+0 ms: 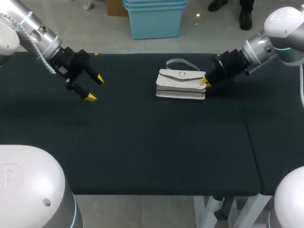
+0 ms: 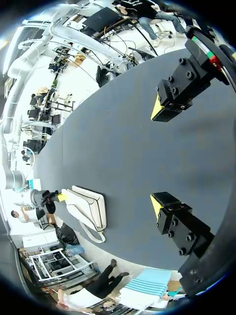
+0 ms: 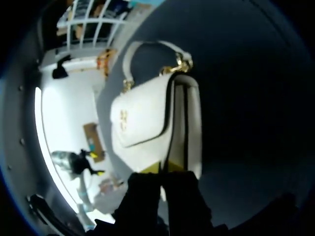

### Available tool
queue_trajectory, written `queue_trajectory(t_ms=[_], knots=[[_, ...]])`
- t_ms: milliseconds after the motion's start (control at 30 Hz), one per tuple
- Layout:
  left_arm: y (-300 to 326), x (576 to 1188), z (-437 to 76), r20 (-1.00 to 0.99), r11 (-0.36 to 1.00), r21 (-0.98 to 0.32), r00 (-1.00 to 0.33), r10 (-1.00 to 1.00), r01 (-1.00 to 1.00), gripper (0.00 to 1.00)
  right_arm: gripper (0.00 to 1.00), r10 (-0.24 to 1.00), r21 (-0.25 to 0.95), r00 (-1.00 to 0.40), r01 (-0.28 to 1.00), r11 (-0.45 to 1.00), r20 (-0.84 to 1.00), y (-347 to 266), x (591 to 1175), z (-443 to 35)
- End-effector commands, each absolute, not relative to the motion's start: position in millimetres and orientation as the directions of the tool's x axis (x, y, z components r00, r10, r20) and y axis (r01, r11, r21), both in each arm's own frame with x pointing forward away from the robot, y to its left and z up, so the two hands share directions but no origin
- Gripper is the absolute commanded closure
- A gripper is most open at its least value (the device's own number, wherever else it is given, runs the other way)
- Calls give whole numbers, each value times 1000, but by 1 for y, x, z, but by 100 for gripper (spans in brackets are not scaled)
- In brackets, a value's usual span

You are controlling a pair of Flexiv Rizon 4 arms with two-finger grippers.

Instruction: Pick up the bag, open it, inspect its contents, close it, and place it on the opposite side

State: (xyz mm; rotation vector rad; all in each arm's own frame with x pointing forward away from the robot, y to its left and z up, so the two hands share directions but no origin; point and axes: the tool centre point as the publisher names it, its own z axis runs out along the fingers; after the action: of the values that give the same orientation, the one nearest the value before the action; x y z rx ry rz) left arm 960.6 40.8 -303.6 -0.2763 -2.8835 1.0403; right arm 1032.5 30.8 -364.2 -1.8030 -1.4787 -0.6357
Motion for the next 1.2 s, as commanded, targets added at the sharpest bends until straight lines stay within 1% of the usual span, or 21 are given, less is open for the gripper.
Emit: queue_trajectory(t_ms=[33, 200, 367, 733, 933, 1200], knots=[[41, 961, -305, -2, 753, -641, -982, 190, 147, 0, 100, 640, -173, 224, 975, -142, 735, 51, 1015, -364], [41, 961, -305, -2, 753, -641, -982, 190, 147, 0, 100, 640, -130, 244, 967, -221, 729, 71, 993, -367], [41, 961, -305, -2, 753, -641, -982, 190, 147, 0, 100, 623, -93, 207, 973, -211, 754, 88, 979, -370], [41, 961, -305, -2, 753, -641, -982, 190, 147, 0, 100, 636, -13, 142, 979, -203, 758, 130, 950, -355], [41, 961, -305, -2, 753, -641, -982, 190, 147, 0, 100, 632, -7, 135, 979, -201, 763, 150, 944, -357], [41, 961, -305, -2, 753, -641, -982, 190, 147, 0, 100, 601, -28, 123, 986, -166, 790, 168, 941, -362]])
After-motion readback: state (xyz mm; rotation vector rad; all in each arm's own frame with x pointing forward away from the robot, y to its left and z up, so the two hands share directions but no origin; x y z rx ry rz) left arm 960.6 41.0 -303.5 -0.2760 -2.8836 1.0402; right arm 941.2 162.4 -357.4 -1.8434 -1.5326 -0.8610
